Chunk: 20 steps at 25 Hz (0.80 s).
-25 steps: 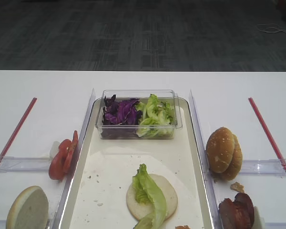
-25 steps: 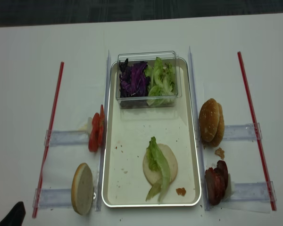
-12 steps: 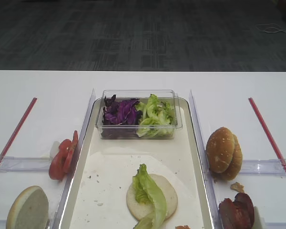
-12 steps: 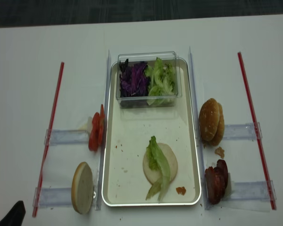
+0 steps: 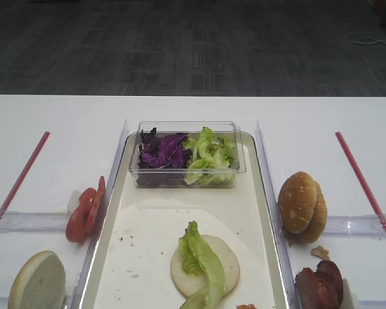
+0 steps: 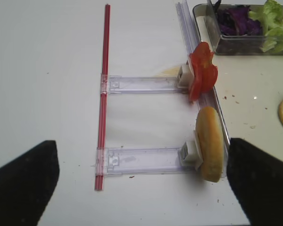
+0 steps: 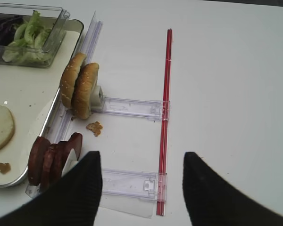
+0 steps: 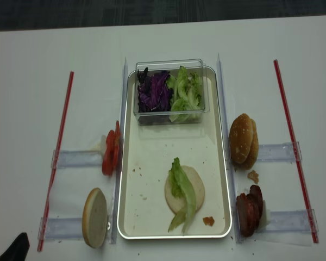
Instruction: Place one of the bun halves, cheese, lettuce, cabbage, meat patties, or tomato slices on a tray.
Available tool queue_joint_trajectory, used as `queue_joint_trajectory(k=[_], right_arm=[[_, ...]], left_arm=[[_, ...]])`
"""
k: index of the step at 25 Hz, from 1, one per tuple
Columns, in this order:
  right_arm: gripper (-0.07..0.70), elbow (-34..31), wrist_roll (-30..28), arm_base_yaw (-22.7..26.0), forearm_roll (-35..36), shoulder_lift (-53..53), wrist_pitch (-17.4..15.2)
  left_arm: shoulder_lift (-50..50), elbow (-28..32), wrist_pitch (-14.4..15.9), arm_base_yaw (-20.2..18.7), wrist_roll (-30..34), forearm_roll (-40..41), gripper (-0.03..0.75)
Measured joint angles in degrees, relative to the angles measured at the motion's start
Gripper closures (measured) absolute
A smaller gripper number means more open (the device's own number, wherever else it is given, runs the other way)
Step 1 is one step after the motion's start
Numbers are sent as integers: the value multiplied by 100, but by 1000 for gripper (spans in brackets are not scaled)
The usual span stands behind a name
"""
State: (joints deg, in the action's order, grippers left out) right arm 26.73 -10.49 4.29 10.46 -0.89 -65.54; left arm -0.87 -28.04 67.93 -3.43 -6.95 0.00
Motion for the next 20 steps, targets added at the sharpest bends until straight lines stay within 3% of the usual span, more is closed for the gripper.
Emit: queue_joint_trajectory(k=[20], right_arm=[[197, 0, 123, -149, -80, 0, 10]], left_arm=[[0, 0, 0, 0, 0, 0, 45]])
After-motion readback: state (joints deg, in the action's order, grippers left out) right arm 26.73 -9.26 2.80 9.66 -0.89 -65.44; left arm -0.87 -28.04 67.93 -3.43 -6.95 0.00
